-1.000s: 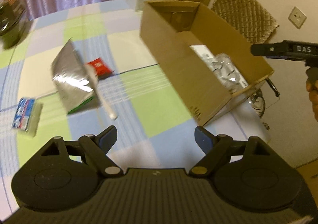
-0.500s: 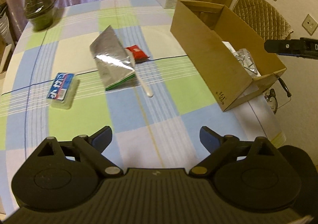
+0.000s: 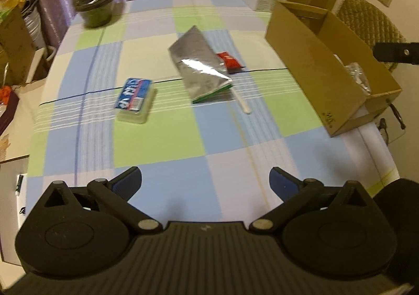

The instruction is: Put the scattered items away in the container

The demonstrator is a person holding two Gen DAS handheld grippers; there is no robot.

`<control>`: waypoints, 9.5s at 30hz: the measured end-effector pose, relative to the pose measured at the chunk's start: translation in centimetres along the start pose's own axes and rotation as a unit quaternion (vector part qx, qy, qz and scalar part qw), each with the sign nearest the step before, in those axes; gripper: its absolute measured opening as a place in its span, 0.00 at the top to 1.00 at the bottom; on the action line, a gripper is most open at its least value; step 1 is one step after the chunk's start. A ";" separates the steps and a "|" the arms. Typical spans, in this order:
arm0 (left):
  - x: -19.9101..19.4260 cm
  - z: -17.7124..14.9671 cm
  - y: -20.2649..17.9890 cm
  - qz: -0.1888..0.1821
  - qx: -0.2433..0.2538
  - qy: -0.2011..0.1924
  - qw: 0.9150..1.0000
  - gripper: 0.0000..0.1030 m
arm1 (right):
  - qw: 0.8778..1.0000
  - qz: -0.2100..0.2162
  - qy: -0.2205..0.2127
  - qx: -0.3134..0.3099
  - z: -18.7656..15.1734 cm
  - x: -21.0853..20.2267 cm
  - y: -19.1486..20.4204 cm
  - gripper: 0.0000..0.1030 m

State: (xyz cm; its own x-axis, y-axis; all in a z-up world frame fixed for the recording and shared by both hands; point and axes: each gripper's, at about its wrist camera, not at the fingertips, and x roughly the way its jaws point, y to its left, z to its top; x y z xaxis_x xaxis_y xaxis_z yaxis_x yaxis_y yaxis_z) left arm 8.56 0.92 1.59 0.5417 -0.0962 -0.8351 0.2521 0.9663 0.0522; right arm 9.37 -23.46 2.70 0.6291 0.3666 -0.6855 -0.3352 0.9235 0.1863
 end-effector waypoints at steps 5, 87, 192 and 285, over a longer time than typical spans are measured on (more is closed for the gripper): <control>0.0 -0.4 1.7 0.013 -0.007 0.002 1.000 0.01 | 1.000 0.004 0.010 -0.022 -0.3 1.3 1.7 0.13; 12.6 3.4 3.8 -0.040 0.102 0.074 0.991 0.50 | 0.989 -0.015 0.139 -0.048 -5.1 16.8 3.6 0.34; 2.2 8.6 -18.7 -0.117 0.182 0.006 0.976 0.49 | 0.993 -0.103 -0.064 0.004 -1.2 -6.9 -10.4 0.34; 14.1 24.3 -17.5 -0.114 0.099 -0.046 0.987 0.24 | 0.990 -0.134 -0.016 -0.038 5.8 3.3 -21.4 0.11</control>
State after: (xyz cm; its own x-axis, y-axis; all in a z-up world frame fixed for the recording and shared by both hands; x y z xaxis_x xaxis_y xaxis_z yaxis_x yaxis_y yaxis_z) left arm 31.30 -23.16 2.20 0.5207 -0.3360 -0.7848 0.5230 0.8522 -0.0179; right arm 22.67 -41.32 0.49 0.7235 0.1145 -0.6807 -0.2051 0.9773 -0.0537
